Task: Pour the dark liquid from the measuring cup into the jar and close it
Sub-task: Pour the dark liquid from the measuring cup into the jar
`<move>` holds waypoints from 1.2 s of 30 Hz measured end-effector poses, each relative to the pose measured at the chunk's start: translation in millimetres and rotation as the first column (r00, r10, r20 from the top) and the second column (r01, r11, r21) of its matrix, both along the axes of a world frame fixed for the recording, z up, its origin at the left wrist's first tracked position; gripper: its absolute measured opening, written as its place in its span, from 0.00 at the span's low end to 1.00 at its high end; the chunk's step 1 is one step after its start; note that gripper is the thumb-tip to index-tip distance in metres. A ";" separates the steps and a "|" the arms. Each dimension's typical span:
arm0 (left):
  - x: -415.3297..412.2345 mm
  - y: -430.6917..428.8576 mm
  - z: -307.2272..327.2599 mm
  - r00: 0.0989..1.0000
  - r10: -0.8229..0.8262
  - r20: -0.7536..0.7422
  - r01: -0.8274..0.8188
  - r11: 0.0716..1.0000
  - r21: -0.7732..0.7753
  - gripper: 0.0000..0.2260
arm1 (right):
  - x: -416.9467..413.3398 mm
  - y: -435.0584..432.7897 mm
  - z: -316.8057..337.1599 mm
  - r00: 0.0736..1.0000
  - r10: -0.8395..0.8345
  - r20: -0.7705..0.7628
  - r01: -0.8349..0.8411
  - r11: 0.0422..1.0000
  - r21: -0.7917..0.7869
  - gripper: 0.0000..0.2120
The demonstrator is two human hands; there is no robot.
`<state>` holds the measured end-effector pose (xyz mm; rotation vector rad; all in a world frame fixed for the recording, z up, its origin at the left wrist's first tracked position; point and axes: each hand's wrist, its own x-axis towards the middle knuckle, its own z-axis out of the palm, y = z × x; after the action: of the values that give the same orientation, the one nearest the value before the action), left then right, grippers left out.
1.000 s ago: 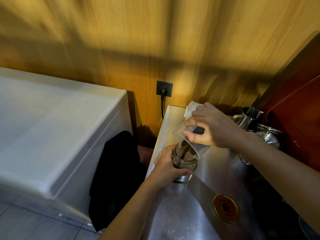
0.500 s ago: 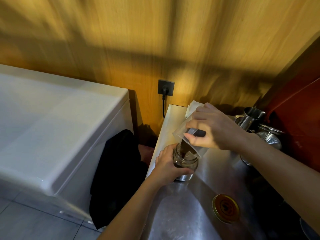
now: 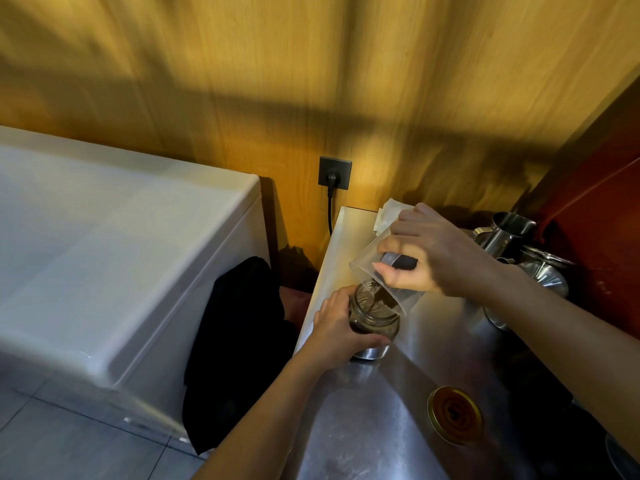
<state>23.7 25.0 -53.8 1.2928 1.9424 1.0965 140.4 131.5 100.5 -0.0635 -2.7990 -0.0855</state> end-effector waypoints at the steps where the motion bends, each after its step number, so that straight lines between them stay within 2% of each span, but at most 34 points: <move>1: 0.0 0.2 0.3 1.000 -0.001 -0.004 0.001 1.000 -0.003 0.38 | -0.3 -0.3 0.0 1.000 0.003 0.000 -0.003 1.000 0.000 0.16; 14: 0.8 -0.8 0.5 1.000 -0.008 0.009 0.008 1.000 0.012 0.38 | -1.7 2.1 -2.4 0.998 0.041 -0.054 -0.036 0.996 0.088 0.17; 19: 0.3 -1.1 1.3 1.000 -0.005 0.012 0.005 1.000 0.004 0.38 | -3.9 3.3 -5.8 0.996 0.050 -0.074 -0.045 0.997 0.057 0.18; 23: 0.3 -1.1 1.4 1.000 -0.006 0.017 0.006 1.000 0.003 0.38 | -5.6 2.6 -6.8 0.992 0.096 -0.079 -0.086 0.989 0.121 0.16; 36: 0.9 -1.4 -0.2 1.000 0.001 0.003 -0.001 1.000 0.014 0.38 | -5.9 2.0 -4.9 0.990 0.117 -0.080 -0.103 0.983 0.151 0.15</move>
<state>24.5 23.6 -54.0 1.2967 1.9364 1.1143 134.5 133.5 95.6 0.1200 -2.6921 -0.2545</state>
